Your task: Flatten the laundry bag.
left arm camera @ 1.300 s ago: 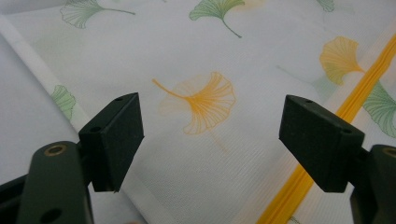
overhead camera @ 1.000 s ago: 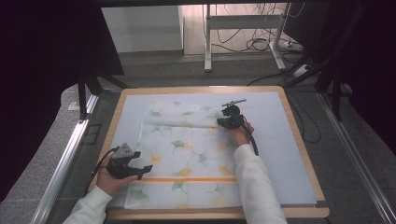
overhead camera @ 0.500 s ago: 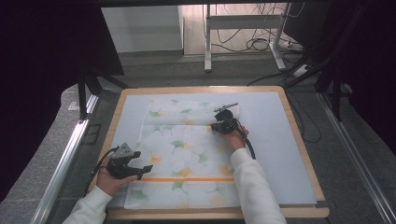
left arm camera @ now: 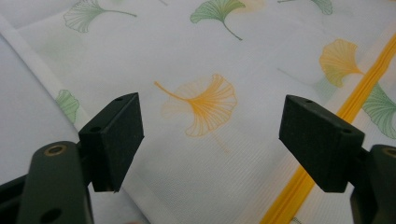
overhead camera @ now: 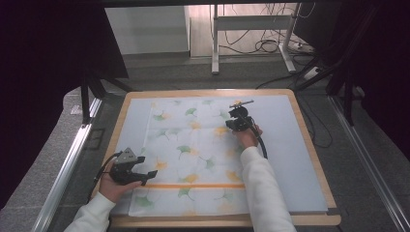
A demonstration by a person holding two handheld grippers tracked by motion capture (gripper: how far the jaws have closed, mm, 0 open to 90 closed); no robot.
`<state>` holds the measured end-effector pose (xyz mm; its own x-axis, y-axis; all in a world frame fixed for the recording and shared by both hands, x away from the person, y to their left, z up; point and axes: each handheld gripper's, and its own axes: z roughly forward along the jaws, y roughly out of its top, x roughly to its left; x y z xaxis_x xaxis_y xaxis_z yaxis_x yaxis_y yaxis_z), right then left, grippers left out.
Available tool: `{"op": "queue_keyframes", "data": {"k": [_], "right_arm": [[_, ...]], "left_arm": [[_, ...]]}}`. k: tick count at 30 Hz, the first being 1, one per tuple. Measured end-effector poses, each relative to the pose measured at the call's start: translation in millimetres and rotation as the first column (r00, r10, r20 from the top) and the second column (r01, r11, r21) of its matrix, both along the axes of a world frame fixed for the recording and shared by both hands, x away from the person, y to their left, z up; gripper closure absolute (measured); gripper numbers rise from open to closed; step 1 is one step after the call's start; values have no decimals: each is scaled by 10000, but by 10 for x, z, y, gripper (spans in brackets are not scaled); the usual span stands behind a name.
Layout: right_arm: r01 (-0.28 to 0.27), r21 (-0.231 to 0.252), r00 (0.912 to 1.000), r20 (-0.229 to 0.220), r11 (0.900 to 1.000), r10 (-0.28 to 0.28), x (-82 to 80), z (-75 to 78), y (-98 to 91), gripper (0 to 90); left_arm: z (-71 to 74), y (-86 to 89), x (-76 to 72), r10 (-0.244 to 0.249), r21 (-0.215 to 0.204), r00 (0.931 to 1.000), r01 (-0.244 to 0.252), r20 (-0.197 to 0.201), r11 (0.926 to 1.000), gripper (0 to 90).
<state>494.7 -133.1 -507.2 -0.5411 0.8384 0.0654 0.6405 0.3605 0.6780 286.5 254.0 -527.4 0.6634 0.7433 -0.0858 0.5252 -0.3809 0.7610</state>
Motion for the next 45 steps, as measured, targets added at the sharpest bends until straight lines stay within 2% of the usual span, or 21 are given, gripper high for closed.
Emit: {"op": "queue_keyframes", "data": {"k": [2,6,7,14,15,16,17,19,21,22,23,24,25,28,29,30,31,32,33,38,45], "right_arm": [[-348,-84,9992,205,9994,350,-149,131,-56,892],[-659,-195,9973,301,9976,665,-323,230,-125,892],[-795,-134,9964,294,9967,799,-456,276,-173,892],[-1285,148,9913,311,9916,1280,-842,360,-338,892],[-1432,200,9893,300,9895,1426,-963,362,-391,892],[-1432,200,9893,300,9895,1426,-963,362,-391,892],[-1542,240,9878,263,9877,1536,-1087,352,-438,892],[-1728,296,9846,338,9845,1718,-1218,330,-483,892],[-1895,373,9814,399,9812,1880,-1354,297,-530,892],[-1895,373,9814,399,9812,1880,-1354,297,-530,892],[-2026,535,9789,384,9778,2007,-1480,255,-580,891],[-2026,535,9789,384,9778,2007,-1480,255,-580,891],[-2110,501,9772,350,9762,2094,-1594,224,-618,891],[-2153,581,9763,336,9748,2136,-1705,206,-660,891],[-2205,572,9751,387,9737,2186,-1805,191,-694,891],[-2205,572,9751,387,9737,2186,-1805,191,-694,891],[-2195,664,9753,422,9734,2170,-1901,186,-724,891],[-2195,664,9753,422,9734,2170,-1901,186,-724,891],[-2156,775,9761,455,9734,2126,-1994,189,-744,892],[-2139,846,9763,528,9732,2100,-2191,171,-776,891],[-2100,884,9775,407,9737,2072,-2324,128,-817,892]], "left_arm": [[2,2,3,8,-7,10000,-8,-10,10000,217],[1,-12,-2,0,-8,10000,0,-29,10000,217],[-1,-19,-5,7,-3,10000,-7,-53,10000,217],[6,-40,-15,-131,-122,9999,131,-32,9998,215],[13,-50,-23,-192,-101,9998,192,32,9998,215],[19,-61,-29,-283,-105,9996,284,83,9995,215],[27,-90,-41,-459,-78,9989,460,124,9989,215],[35,-120,-51,-578,40,9982,577,148,9983,219],[41,-145,-53,-670,-17,9977,670,125,9978,221],[41,-145,-53,-670,-17,9977,670,125,9978,221],[49,-172,-54,-736,-121,9973,737,80,9972,222],[49,-172,-54,-736,-121,9973,737,80,9972,223],[55,-185,-48,-873,-388,9962,871,-44,9954,225],[61,-205,-52,-907,-318,9959,905,-33,9954,227],[64,-232,-50,-1000,-373,9950,996,-80,9943,229],[64,-232,-50,-1000,-373,9950,996,-80,9943,229],[63,-251,-49,-1044,-374,9945,1040,-97,9939,229],[65,-271,-48,-1092,-341,9940,1088,-115,9935,229],[65,-312,-48,-1178,-298,9929,1174,-134,9926,231],[84,-450,-22,-1430,28,9897,1430,-56,9897,233],[97,-611,30,-1722,151,9850,1722,-63,9849,236]]}}
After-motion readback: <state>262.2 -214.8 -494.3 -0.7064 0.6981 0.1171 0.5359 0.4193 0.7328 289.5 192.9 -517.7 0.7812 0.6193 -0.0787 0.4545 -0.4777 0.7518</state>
